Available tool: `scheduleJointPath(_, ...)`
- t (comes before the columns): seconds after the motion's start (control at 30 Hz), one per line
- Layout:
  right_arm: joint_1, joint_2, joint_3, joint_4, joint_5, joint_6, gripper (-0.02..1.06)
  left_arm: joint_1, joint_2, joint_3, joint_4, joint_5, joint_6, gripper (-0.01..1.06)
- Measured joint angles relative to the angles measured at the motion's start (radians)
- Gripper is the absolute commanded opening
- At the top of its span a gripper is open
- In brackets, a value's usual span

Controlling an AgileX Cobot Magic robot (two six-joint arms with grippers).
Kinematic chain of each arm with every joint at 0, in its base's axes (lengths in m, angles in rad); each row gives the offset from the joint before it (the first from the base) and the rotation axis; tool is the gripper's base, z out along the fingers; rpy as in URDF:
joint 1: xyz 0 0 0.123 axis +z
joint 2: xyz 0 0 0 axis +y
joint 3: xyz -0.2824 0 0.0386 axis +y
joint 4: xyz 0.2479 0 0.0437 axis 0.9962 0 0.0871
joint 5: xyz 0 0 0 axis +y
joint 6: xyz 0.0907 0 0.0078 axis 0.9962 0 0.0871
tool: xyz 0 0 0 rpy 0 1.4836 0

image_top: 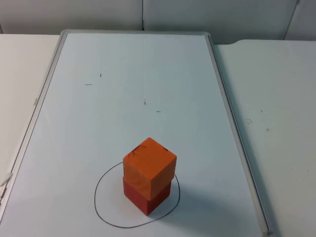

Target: Pick up one cube with the left hand and another cube with the right hand. First place the cube in the right hand at the target position, then stack the cube in the left hand on top.

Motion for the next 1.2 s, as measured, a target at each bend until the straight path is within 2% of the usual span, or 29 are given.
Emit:
scheduleJointPath(0.17,0.0,0.0,0.0,0.007,0.0,-0.01,1.01,0.0,0.0,0.0,0.0,0.0,0.0,1.05)
scheduleJointPath(0.37,0.0,-0.014,0.0,0.085,0.028,-0.065,1.01,0.0,0.0,0.0,0.0,0.0,0.0,1.05)
scheduleJointPath(0.5,0.0,-0.074,0.069,0.113,0.044,-0.069,1.01,0.0,0.0,0.0,0.0,0.0,0.0,1.05)
scheduleJointPath(0.63,0.0,-0.195,0.206,0.119,0.06,0.0,1.01,0.0,0.0,0.0,0.0,0.0,0.0,1.05)
scheduleJointPath(0.67,0.0,-0.195,0.206,0.119,0.06,0.0,1.01,0.0,0.0,0.0,0.0,0.0,0.0,1.05)
scheduleJointPath(0.83,0.0,-0.354,0.243,0.131,0.141,0.044,1.01,0.0,0.0,0.0,0.0,0.0,0.0,1.05)
scheduleJointPath(0.93,0.0,-0.451,0.243,0.135,0.221,0.043,1.01,0.0,0.0,0.0,0.0,0.0,0.0,1.05)
scheduleJointPath(1.07,0.002,-0.479,0.246,0.137,0.293,0.043,1.01,0.0,0.0,0.0,0.0,0.0,0.0,1.05)
scheduleJointPath(1.2,0.006,-0.479,0.286,0.16,0.294,0.017,1.01,0.0,0.0,0.0,0.004,0.0,0.0,1.05)
